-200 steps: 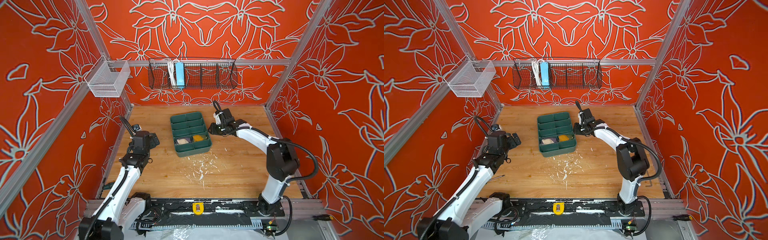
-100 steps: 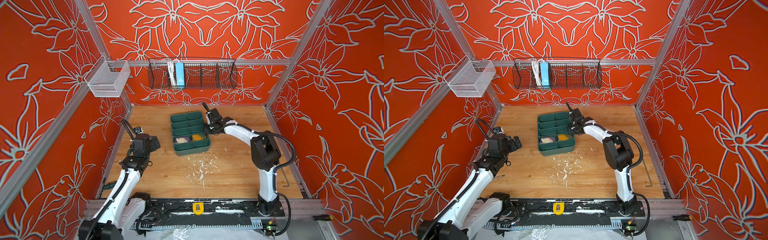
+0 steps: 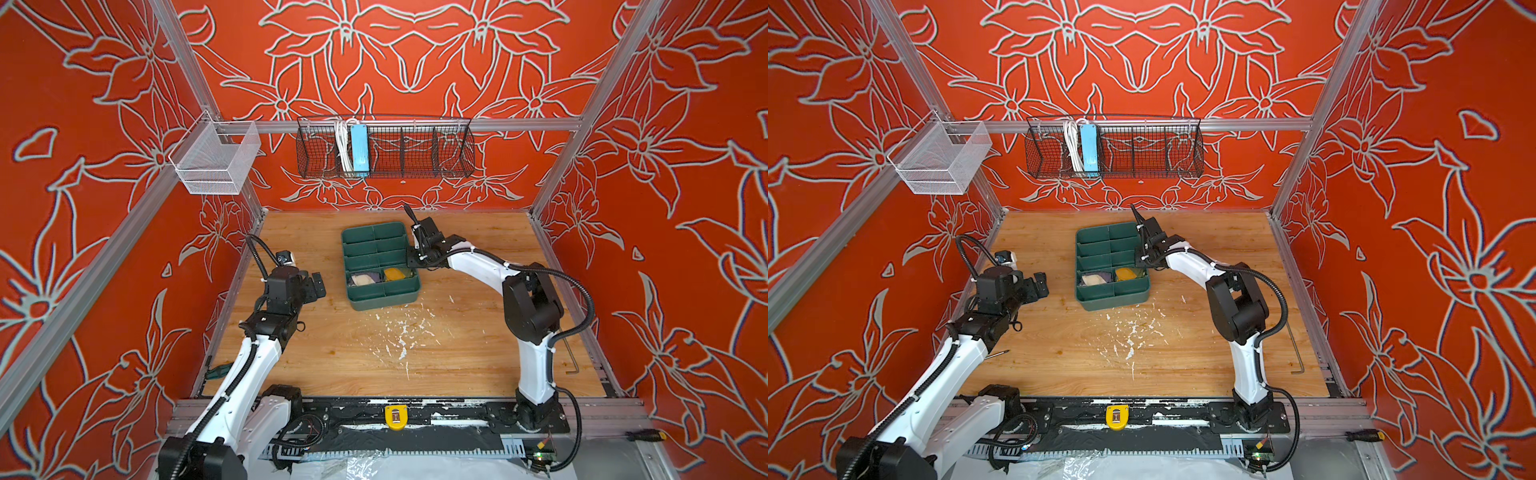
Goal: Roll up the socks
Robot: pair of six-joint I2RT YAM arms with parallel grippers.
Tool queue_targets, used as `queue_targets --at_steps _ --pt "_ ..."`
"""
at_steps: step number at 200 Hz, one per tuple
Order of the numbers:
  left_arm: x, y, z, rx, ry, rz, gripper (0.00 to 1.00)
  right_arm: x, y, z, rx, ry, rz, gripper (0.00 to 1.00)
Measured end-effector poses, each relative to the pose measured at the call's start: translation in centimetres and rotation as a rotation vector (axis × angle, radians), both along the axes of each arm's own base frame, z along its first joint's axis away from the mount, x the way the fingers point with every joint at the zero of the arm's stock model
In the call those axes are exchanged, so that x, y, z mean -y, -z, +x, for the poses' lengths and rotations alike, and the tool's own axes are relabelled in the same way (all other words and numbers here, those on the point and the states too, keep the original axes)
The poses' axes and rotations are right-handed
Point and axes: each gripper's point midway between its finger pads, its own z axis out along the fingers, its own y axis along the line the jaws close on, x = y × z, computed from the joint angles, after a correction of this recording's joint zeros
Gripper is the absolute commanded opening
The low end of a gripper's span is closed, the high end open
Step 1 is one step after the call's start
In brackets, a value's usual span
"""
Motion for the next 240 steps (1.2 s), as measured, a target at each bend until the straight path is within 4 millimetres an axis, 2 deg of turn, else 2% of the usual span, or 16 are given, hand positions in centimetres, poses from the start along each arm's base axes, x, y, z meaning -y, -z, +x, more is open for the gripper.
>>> queue_targets --at_steps 24,48,78,102,112,122,138,159,179,194,209,223,240 --pt "0.6 0.2 0.1 -0.008 0.037 -0.011 0.99 1.6 -0.4 -1.1 0.015 0.031 -0.020 0.02" --pt "1.5 0.3 0.4 -0.012 0.084 -0.031 0.98 4.2 -0.7 -2.2 0.019 0.066 -0.039 0.02" --pt "2.5 0.1 1.1 -0.015 0.141 -0.046 0.98 7.2 -0.2 -3.0 0.011 0.111 -0.053 0.02" --pt "2.5 0.0 1.8 -0.022 0.140 -0.045 0.98 8.3 0.3 -3.1 0.010 0.139 -0.043 0.04" --pt "2.4 0.3 2.0 -0.031 0.133 -0.040 0.98 8.4 0.2 -2.9 0.011 0.144 -0.036 0.15" --pt "2.2 0.8 2.1 -0.041 0.122 -0.030 0.98 8.5 0.2 -2.8 0.013 0.146 -0.030 0.30" --pt "1.6 1.2 2.2 -0.050 0.098 -0.010 0.98 8.7 -0.2 -2.7 0.023 0.141 -0.035 0.42" --pt "0.9 1.3 2.3 -0.049 0.068 0.028 0.98 9.4 -2.2 -2.5 0.065 0.145 -0.022 0.57" --pt "0.0 1.2 2.6 -0.042 0.032 0.066 0.98 10.8 -6.6 -2.5 0.159 0.156 0.001 0.62" --pt "-0.7 1.3 2.8 -0.037 0.008 0.103 0.98 13.0 -10.6 -2.9 0.260 0.189 0.007 0.68" --pt "-1.2 2.0 2.8 -0.039 -0.009 0.138 0.98 16.0 -13.5 -3.9 0.361 0.232 -0.029 0.73" --pt "-1.7 3.4 2.4 -0.054 -0.024 0.162 0.98 19.3 -14.5 -5.3 0.447 0.285 -0.108 0.78" --pt "-2.1 5.6 1.9 -0.089 -0.032 0.178 0.98 23.5 -13.3 -7.8 0.508 0.358 -0.253 0.82"
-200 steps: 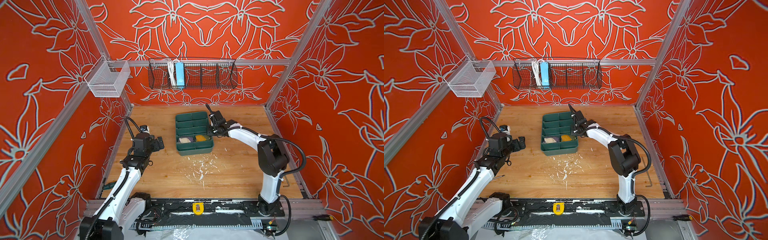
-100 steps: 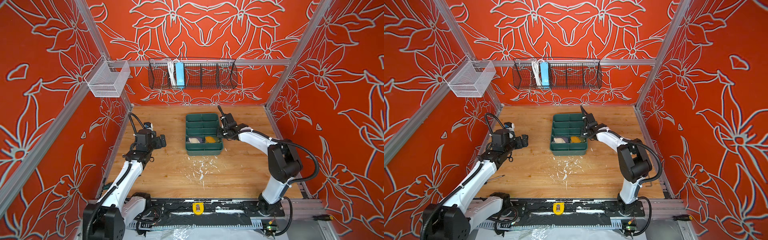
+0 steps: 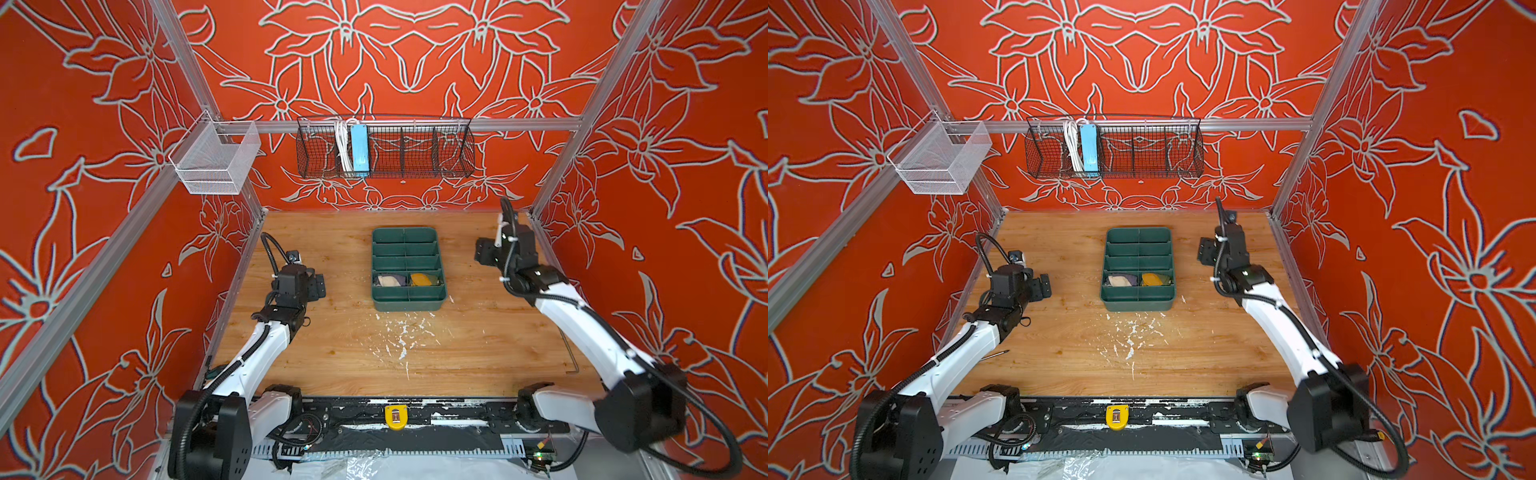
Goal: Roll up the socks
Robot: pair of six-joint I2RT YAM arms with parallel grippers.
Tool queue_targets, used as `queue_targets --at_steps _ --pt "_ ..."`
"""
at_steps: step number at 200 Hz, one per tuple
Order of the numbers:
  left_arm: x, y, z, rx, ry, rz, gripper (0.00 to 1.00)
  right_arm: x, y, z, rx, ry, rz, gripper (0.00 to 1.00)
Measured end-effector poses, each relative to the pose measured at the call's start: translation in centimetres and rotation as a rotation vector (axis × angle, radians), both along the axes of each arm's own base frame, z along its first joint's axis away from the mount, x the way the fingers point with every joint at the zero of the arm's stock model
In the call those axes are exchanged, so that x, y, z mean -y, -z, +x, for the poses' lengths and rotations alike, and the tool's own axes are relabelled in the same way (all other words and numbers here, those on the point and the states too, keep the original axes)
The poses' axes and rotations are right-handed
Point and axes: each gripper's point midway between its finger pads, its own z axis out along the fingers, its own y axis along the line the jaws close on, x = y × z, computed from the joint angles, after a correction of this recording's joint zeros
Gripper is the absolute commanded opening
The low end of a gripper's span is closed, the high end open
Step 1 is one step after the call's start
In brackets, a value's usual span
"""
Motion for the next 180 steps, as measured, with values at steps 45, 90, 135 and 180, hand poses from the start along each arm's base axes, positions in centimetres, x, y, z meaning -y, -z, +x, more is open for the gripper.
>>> queue_targets --at_steps 45,90,135,180 --pt "-0.3 5.0 -0.5 -0.090 -0.017 0.003 0.98 7.1 7.8 -6.8 0.011 0.212 -0.243 0.89" --pt "1.0 4.8 2.4 -0.023 0.077 -0.010 0.98 8.0 13.1 -7.1 -0.001 0.265 -0.252 0.97" --pt "1.6 4.9 3.1 0.024 0.127 -0.024 0.98 5.6 13.6 -2.5 -0.017 0.129 -0.225 0.97" --pt "2.8 6.7 1.5 0.036 0.208 -0.036 0.98 3.7 14.2 -0.9 0.024 -0.013 -0.186 0.99"
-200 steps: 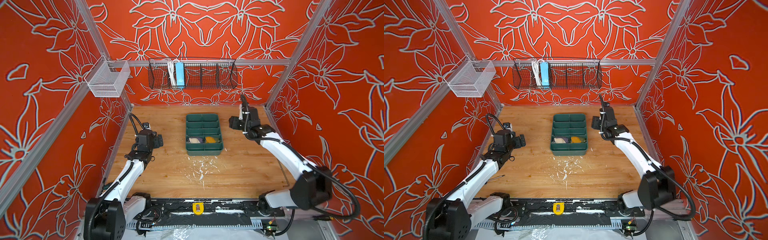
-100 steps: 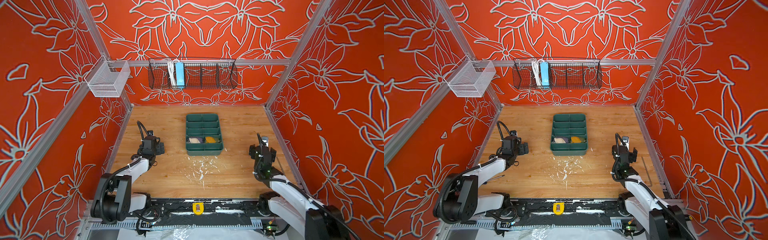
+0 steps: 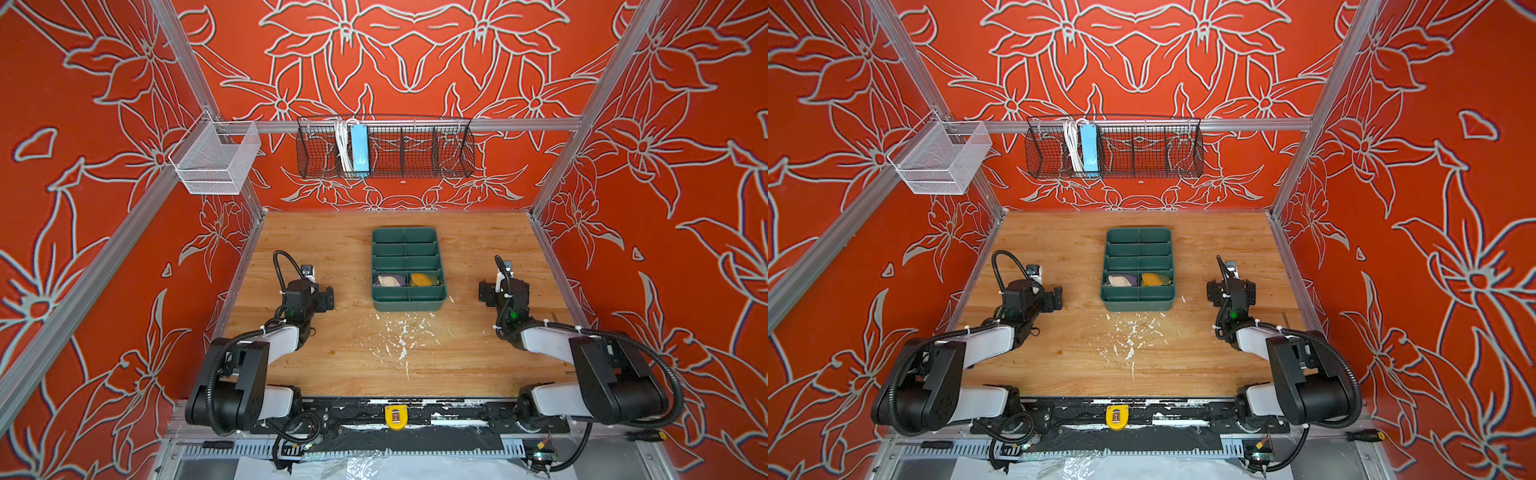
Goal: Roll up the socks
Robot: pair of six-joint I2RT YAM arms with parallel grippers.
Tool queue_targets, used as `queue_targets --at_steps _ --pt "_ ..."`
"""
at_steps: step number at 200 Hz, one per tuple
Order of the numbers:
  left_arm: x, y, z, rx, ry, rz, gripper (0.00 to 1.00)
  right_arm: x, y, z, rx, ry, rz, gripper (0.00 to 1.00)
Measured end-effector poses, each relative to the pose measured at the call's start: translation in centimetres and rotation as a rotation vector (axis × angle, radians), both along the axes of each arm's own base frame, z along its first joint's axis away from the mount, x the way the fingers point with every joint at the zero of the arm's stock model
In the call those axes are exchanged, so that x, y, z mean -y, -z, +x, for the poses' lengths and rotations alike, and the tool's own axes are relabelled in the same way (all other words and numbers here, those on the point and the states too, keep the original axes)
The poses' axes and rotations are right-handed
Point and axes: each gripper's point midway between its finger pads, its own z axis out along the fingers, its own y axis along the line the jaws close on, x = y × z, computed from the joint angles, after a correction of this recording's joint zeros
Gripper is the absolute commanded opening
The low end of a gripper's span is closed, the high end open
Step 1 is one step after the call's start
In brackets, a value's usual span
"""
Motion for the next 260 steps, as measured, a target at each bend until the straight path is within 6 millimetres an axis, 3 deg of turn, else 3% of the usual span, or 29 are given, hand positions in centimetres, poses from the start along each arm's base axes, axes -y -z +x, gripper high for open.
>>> queue_targets --at_steps 50,166,260 --pt "-1.0 -1.4 1.1 0.044 -0.027 -0.020 0.98 1.0 0.6 0.6 0.021 -0.015 0.052 0.98" --pt "-0.9 -1.5 1.1 0.048 -0.023 -0.029 0.98 0.5 0.4 0.8 0.029 -0.039 0.063 0.98" --pt "-0.9 -1.5 1.1 0.048 -0.023 -0.029 0.98 -2.3 1.1 0.1 0.019 -0.219 0.102 0.98"
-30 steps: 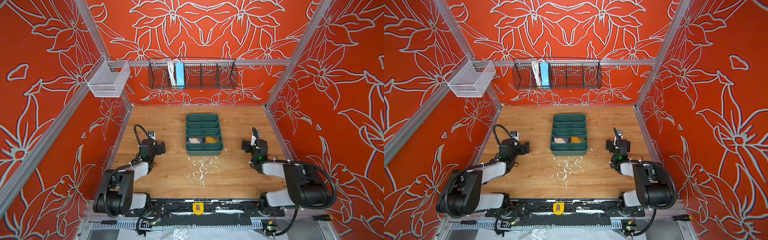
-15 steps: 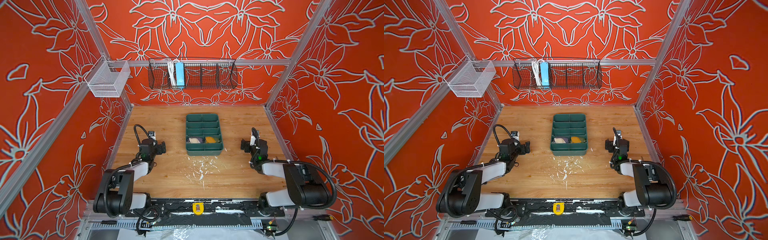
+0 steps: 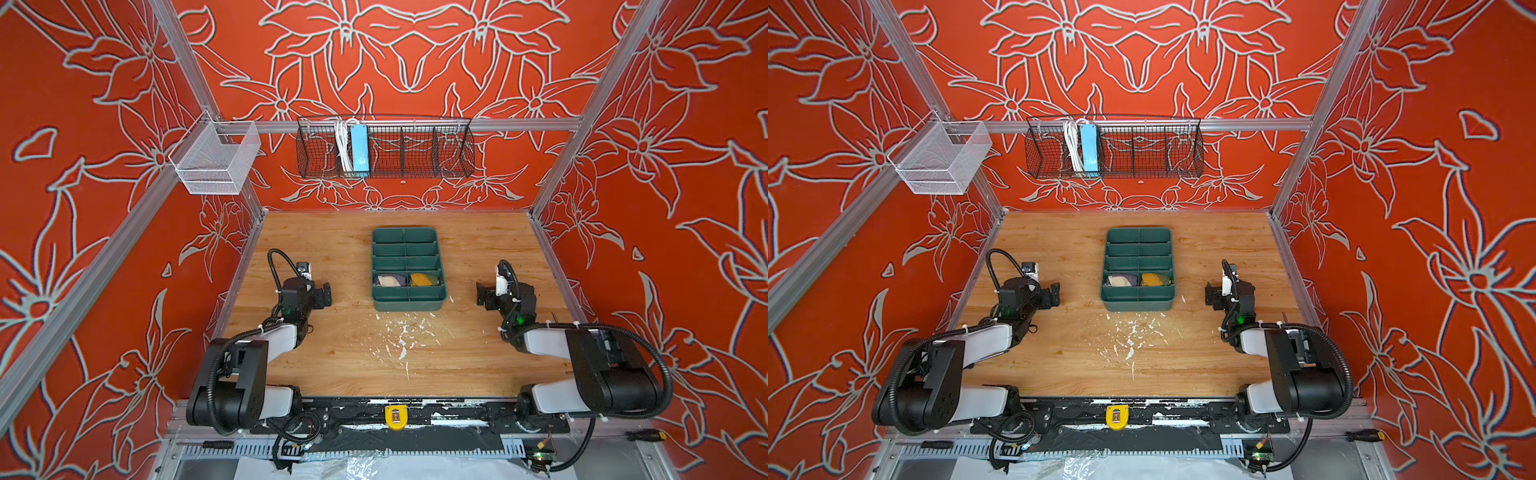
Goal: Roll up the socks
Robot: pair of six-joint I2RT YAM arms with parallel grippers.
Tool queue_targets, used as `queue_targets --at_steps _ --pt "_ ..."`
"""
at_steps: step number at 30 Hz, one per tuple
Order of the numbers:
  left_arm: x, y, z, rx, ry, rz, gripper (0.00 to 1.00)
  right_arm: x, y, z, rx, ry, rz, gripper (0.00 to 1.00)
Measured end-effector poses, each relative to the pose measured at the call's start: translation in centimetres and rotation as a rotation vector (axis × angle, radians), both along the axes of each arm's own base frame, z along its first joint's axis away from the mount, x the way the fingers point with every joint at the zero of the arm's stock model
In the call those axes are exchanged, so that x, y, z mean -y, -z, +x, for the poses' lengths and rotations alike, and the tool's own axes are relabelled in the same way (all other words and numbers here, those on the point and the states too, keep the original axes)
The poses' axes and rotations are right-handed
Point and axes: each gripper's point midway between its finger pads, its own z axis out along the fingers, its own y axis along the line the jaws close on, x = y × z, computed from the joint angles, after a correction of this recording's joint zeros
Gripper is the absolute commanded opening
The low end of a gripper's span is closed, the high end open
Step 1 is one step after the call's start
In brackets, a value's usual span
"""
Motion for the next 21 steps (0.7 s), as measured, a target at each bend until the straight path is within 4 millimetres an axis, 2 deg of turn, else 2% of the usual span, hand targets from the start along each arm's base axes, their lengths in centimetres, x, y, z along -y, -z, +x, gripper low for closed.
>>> queue_targets --at_steps 21 --pt "-0.07 0.14 -0.01 -0.003 0.007 -0.016 0.98 0.06 0.03 -0.01 -0.002 -0.014 0.014 0.98"
